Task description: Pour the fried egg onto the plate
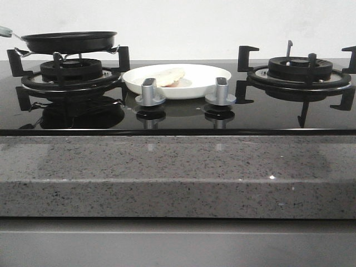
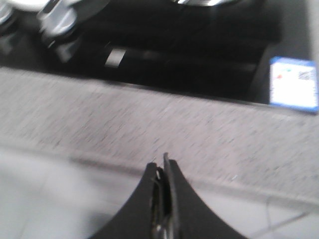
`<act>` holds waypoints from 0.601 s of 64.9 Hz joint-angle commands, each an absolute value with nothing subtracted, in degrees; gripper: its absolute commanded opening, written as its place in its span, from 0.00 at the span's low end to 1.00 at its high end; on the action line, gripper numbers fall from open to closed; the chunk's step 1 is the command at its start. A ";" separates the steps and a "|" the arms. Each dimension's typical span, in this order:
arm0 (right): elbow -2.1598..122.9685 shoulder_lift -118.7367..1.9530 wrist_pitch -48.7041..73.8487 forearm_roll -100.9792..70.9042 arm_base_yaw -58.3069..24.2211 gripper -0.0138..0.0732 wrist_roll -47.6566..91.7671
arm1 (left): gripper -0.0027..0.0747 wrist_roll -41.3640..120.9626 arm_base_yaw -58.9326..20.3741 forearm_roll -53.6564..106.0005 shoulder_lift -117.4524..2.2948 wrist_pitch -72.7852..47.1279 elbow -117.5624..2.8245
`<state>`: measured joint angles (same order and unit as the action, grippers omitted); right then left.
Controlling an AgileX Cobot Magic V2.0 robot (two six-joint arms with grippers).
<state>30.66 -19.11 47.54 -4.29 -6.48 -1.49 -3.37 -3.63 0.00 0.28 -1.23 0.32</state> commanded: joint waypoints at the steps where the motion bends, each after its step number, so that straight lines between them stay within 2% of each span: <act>1: 26.49 -15.35 31.18 -1.53 -4.22 0.08 -0.82 | 0.01 -3.81 -3.62 0.49 1.40 3.32 0.72; 13: 14.49 -7.97 14.43 -0.62 0.47 0.08 -0.82 | 0.01 -3.81 -3.62 0.49 1.40 3.32 0.72; 39: -0.57 1.04 3.22 -0.62 2.96 0.08 -0.82 | 0.01 -3.81 -3.62 0.49 1.40 3.32 0.72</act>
